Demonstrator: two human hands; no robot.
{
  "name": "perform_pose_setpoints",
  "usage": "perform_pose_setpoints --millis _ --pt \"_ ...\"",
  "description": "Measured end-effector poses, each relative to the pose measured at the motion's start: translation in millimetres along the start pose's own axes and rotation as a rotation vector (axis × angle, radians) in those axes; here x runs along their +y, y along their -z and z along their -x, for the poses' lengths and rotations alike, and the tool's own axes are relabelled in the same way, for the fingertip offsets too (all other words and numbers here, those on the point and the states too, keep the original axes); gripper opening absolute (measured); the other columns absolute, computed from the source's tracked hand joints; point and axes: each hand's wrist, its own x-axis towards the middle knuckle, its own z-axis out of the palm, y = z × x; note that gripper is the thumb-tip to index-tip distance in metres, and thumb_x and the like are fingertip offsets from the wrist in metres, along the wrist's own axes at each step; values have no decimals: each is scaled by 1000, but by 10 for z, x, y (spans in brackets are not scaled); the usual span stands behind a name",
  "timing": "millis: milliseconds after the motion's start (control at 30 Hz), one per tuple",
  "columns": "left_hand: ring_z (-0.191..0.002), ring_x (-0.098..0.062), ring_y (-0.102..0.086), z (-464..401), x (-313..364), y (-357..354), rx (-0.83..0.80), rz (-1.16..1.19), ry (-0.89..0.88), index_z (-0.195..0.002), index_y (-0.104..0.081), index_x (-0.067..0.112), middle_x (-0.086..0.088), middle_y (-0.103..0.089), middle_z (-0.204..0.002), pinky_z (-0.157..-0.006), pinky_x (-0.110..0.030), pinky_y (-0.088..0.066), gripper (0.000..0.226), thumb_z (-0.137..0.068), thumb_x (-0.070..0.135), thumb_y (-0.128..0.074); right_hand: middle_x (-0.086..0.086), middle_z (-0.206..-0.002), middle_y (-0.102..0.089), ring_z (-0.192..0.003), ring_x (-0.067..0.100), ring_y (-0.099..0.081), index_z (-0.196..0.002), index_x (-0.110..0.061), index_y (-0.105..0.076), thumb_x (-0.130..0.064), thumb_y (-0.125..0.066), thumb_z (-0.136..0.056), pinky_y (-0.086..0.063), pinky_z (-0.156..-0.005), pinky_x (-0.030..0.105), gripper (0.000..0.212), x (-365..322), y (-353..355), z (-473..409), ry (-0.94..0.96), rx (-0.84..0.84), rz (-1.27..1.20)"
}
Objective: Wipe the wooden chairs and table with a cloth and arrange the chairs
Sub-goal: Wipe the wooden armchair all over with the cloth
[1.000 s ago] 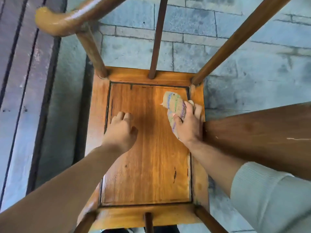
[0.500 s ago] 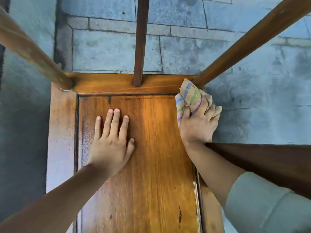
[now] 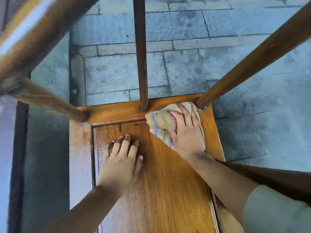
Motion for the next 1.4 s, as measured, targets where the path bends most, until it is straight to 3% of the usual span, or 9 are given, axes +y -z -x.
perform_pose_setpoints --millis 200,333,567,667,800,1000,1167,1333,1400 --pt "-146 -32 -32 -100 -84 79 -16 9 -63 -147 -48 17 -12 -37 -157 -118 -52 -28 64 -99 48 -19 14 -155 -43 -148 37 -31 -152 -19 -41 -34 -51 -102 -11 -128 41 53 -116 103 -806 -188 138 -65" --pt "-153 -23 -10 -97 -143 119 -40 33 -106 -155 -31 23 -4 -16 -165 -124 -43 -13 69 -99 54 -6 15 -144 -50 -136 36 -40 -146 -17 -44 -44 -50 -102 -25 -119 44 52 -73 239 -1120 -131 -19 -29" --pt "-142 -28 -29 7 -191 197 6 110 -75 -145 -46 15 -8 -34 -154 -119 -44 -24 58 -101 47 -25 9 -149 -50 -139 39 -41 -140 -17 -53 -31 -58 -97 -29 -120 51 45 -274 37 -177 -134 133 -122" --pt "-136 -32 -36 186 -299 232 44 178 -16 -138 -51 11 -12 -41 -147 -114 -47 -32 53 -101 43 -30 4 -149 -51 -142 37 -40 -135 -24 -54 -32 -53 -89 -25 -123 45 46 -510 -153 575 40 57 -130" --pt "-119 -37 -47 488 -571 167 125 209 88 -128 -55 6 -15 -48 -132 -103 -49 -40 48 -94 34 -36 -3 -160 -41 -150 32 -32 -140 -28 -55 -29 -76 -81 -13 -128 36 63 -900 -263 774 302 -168 -83" --pt "-108 -32 -44 795 -908 -55 304 309 305 -117 -56 7 -11 -48 -121 -99 -43 -38 38 -90 27 -38 1 -168 -25 -157 31 -11 -154 -27 -38 -32 -59 -100 -4 -128 37 59 -1333 -199 -402 364 -150 -28" --pt "-106 -27 -42 1207 -1179 -347 338 434 462 -123 -51 9 -7 -48 -116 -95 -41 -37 33 -94 25 -44 12 -152 -46 -145 35 -36 -152 -23 -39 -42 -55 -100 -22 -122 46 57 -1686 -290 -1067 162 -80 -23" --pt "-101 -22 -43 1506 -1287 -569 245 537 603 -113 -57 7 -3 -53 -107 -93 -37 -39 20 -95 12 -52 6 -165 -31 -155 39 -15 -155 -25 -37 -47 -48 -102 -8 -127 49 59 -1874 -561 -533 185 -20 48" --pt "-95 -19 -42 1616 -1297 -557 241 571 646 -99 -54 14 2 -50 -98 -85 -34 -37 5 -96 15 -51 4 -165 -34 -154 42 -20 -153 -23 -44 -48 -50 -102 -13 -126 53 57 -1894 -585 -125 289 -66 32"
